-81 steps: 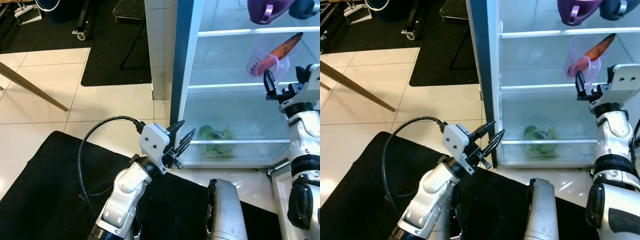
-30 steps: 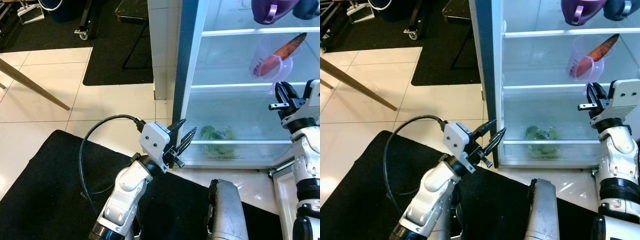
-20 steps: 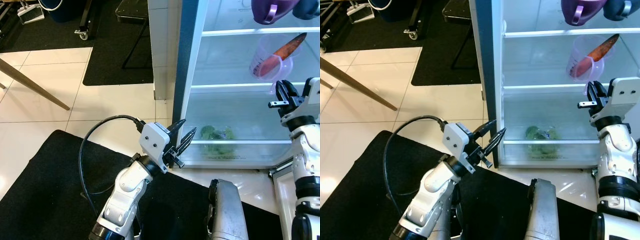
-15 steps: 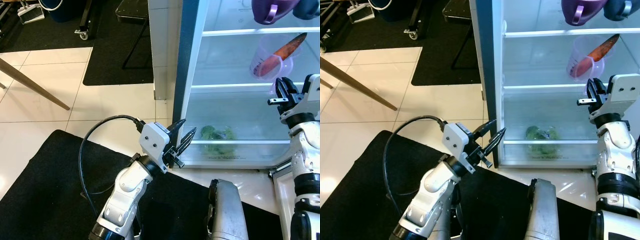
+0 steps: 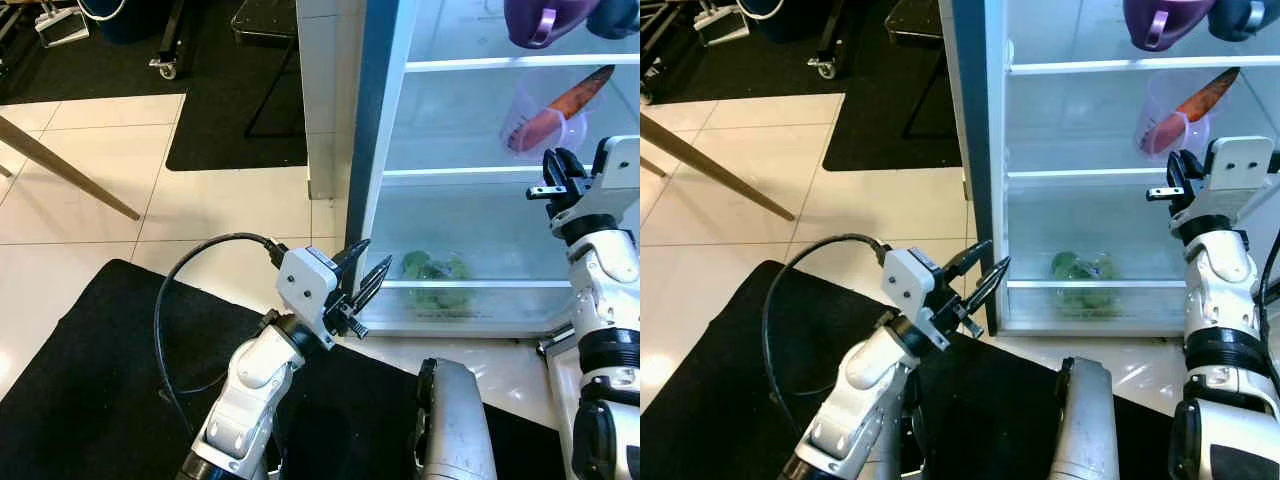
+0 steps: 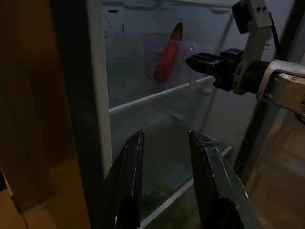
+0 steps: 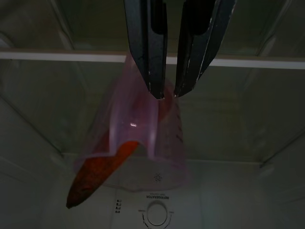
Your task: Restocking fridge
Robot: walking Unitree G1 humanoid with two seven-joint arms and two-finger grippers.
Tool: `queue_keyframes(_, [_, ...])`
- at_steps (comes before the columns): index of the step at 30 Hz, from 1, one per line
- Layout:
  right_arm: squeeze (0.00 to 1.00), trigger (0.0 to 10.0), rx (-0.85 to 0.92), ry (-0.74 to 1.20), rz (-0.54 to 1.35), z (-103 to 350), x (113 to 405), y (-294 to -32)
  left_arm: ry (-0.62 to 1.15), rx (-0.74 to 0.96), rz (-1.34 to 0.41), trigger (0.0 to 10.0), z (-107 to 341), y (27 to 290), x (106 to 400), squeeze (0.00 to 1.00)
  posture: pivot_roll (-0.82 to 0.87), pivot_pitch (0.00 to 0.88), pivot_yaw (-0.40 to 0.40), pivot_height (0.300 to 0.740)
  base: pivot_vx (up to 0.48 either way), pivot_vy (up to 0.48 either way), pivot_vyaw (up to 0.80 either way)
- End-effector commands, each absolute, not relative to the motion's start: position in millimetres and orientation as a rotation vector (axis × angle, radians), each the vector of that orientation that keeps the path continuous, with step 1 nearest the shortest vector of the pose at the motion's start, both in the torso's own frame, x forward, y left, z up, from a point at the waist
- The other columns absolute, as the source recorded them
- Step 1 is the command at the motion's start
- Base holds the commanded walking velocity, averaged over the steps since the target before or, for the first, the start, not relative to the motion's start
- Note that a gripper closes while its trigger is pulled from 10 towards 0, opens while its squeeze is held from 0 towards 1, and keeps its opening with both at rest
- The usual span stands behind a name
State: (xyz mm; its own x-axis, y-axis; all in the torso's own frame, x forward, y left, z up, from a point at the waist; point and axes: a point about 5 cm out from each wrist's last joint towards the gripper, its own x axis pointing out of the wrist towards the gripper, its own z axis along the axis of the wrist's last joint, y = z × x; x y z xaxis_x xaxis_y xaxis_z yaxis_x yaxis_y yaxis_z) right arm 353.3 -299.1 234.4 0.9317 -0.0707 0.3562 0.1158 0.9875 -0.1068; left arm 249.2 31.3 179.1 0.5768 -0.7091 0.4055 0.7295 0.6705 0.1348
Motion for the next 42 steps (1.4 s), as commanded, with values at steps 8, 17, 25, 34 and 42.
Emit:
queue_keyframes(8, [0.0, 10.0, -0.148, -0.318, -0.121, 229, 358, -304, -0.432, -0.05, -0.841, 10.0, 177, 34, 243, 0.0, 0.17, 0.336, 0.114, 0.532, 0.0, 0.0, 0.0])
queue_keyframes(17, [0.0, 10.0, -0.155, -0.327, -0.121, 239, 363, -306, -0.427, -0.05, -0.836, 10.0, 178, 35, 243, 0.0, 0.18, 0.342, 0.108, 0.532, 0.0, 0.0, 0.0])
queue_keyframes(25, [0.0, 10.0, -0.145, -0.324, -0.031, 231, 352, -311, -0.426, -0.052, -0.843, 10.0, 178, 33, 243, 0.0, 0.16, 0.333, 0.113, 0.532, 0.0, 0.0, 0.0])
queue_keyframes(34, [0.0, 10.0, -0.19, -0.279, 0.015, 220, 337, -322, -0.428, -0.052, -0.845, 10.0, 178, 32, 245, 0.0, 0.15, 0.328, 0.11, 0.532, 0.0, 0.0, 0.0])
queue_keyframes(42, [0.0, 10.0, -0.196, -0.304, -0.064, 231, 336, -332, -0.433, -0.057, -0.848, 10.0, 179, 31, 245, 0.0, 0.15, 0.326, 0.109, 0.532, 0.0, 0.0, 0.0])
